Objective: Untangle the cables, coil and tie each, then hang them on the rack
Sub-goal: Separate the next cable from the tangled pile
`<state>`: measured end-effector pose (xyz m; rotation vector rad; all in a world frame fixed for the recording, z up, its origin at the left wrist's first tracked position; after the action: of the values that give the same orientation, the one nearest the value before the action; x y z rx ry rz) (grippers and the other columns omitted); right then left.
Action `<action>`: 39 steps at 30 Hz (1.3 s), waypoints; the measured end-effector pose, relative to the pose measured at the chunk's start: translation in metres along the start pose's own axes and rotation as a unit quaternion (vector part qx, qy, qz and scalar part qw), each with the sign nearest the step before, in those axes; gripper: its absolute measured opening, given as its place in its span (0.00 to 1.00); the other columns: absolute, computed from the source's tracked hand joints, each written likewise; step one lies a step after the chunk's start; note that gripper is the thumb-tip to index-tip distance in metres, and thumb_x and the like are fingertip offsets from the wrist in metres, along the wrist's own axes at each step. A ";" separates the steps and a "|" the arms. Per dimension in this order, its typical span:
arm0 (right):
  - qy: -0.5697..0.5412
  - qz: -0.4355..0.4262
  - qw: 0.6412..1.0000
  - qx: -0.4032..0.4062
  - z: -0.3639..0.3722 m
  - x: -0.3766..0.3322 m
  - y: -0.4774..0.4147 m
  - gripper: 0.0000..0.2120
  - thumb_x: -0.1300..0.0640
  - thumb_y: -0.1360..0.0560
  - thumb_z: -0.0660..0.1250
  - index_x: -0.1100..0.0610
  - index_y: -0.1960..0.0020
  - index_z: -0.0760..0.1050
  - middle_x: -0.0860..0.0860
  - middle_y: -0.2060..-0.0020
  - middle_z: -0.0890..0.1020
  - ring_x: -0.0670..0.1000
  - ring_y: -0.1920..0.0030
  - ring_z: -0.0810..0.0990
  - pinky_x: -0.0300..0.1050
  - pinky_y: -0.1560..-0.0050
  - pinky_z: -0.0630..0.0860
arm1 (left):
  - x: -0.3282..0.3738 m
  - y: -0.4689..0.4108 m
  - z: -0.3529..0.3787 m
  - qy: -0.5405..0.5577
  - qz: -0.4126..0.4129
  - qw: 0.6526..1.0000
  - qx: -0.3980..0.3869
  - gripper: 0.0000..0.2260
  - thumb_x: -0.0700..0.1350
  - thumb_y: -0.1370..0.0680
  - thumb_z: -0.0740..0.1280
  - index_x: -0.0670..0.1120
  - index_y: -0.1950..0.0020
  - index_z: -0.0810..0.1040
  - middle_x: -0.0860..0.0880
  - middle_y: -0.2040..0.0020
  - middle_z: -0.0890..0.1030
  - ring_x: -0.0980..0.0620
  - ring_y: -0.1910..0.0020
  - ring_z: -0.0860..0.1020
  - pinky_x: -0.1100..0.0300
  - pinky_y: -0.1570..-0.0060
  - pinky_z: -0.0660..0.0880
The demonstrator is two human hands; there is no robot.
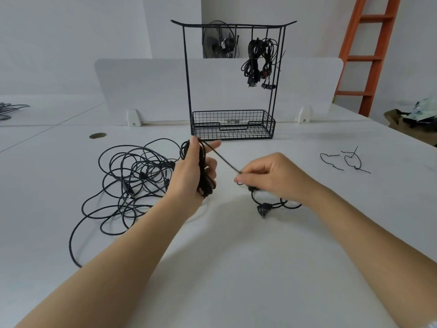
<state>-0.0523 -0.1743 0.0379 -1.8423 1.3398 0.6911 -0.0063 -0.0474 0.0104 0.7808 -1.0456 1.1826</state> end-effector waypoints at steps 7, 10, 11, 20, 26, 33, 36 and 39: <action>0.124 0.009 0.990 -0.073 0.036 0.009 0.000 0.09 0.49 0.24 0.64 0.49 0.50 0.81 0.48 0.74 0.75 0.42 0.72 0.74 0.41 0.58 0.73 | -0.004 -0.002 -0.008 0.080 -0.016 0.996 0.041 0.29 0.56 0.20 0.56 0.49 0.81 0.64 0.51 0.72 0.76 0.54 0.64 0.74 0.61 0.60 0.66; 0.118 0.016 0.989 -0.084 0.038 0.011 0.000 0.08 0.50 0.25 0.64 0.50 0.51 0.81 0.45 0.76 0.75 0.40 0.73 0.74 0.37 0.61 0.71 | -0.007 0.001 -0.006 0.147 -0.043 0.987 0.047 0.26 0.56 0.20 0.57 0.47 0.76 0.61 0.50 0.78 0.64 0.53 0.77 0.67 0.61 0.72 0.69; 0.126 0.018 0.988 -0.091 0.038 0.012 0.000 0.08 0.51 0.25 0.65 0.51 0.52 0.81 0.44 0.75 0.76 0.40 0.73 0.73 0.36 0.63 0.69 | -0.007 0.001 -0.005 0.148 -0.052 0.986 0.047 0.26 0.57 0.20 0.56 0.47 0.76 0.59 0.51 0.79 0.61 0.54 0.80 0.63 0.65 0.77 0.65; -0.053 0.064 0.996 0.023 -0.009 0.018 -0.002 0.05 0.64 0.31 0.72 0.56 0.63 0.80 0.55 0.64 0.83 0.45 0.64 0.79 0.33 0.57 0.74 | -0.013 0.006 -0.008 -0.109 -0.196 0.974 -0.035 0.23 0.61 0.25 0.61 0.48 0.71 0.60 0.52 0.80 0.62 0.57 0.85 0.57 0.72 0.84 0.53; -0.044 0.048 0.998 -0.020 -0.005 0.006 0.001 0.06 0.65 0.32 0.72 0.55 0.63 0.81 0.49 0.68 0.83 0.44 0.65 0.78 0.34 0.58 0.74 | -0.017 0.013 0.002 -0.336 -0.157 0.925 -0.083 0.22 0.62 0.30 0.66 0.45 0.67 0.65 0.47 0.69 0.72 0.56 0.80 0.61 0.66 0.78 0.59; -0.044 0.027 0.998 -0.021 -0.004 0.002 0.001 0.07 0.66 0.32 0.72 0.55 0.65 0.81 0.61 0.63 0.82 0.51 0.64 0.75 0.43 0.58 0.72 | -0.019 0.021 0.004 -0.539 -0.146 0.811 -0.173 0.25 0.66 0.36 0.69 0.44 0.70 0.68 0.49 0.76 0.70 0.53 0.80 0.63 0.65 0.76 0.59; -0.021 0.025 0.999 -0.043 0.003 0.004 0.001 0.08 0.64 0.32 0.73 0.53 0.66 0.81 0.63 0.65 0.80 0.51 0.64 0.73 0.44 0.59 0.69 | -0.030 0.027 0.011 -0.558 -0.155 0.780 -0.237 0.21 0.61 0.29 0.66 0.45 0.70 0.68 0.51 0.79 0.65 0.51 0.77 0.62 0.64 0.76 0.60; -0.024 0.043 0.998 -0.050 0.001 0.010 0.000 0.08 0.63 0.32 0.72 0.53 0.67 0.80 0.48 0.74 0.77 0.44 0.71 0.70 0.34 0.67 0.67 | -0.031 0.032 0.016 -0.490 -0.179 0.808 -0.274 0.23 0.57 0.23 0.61 0.48 0.73 0.60 0.51 0.79 0.62 0.53 0.77 0.59 0.64 0.77 0.57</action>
<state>-0.0489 -0.1787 0.0294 -1.8429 1.3819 0.8559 -0.0423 -0.0657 -0.0144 1.0690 -1.8646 0.0283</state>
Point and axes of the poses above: each hand's wrist, its own y-axis away from the middle knuckle, its own z-axis out of the palm, x = y × z, the point moved 7 cm from there along -y, towards the middle knuckle
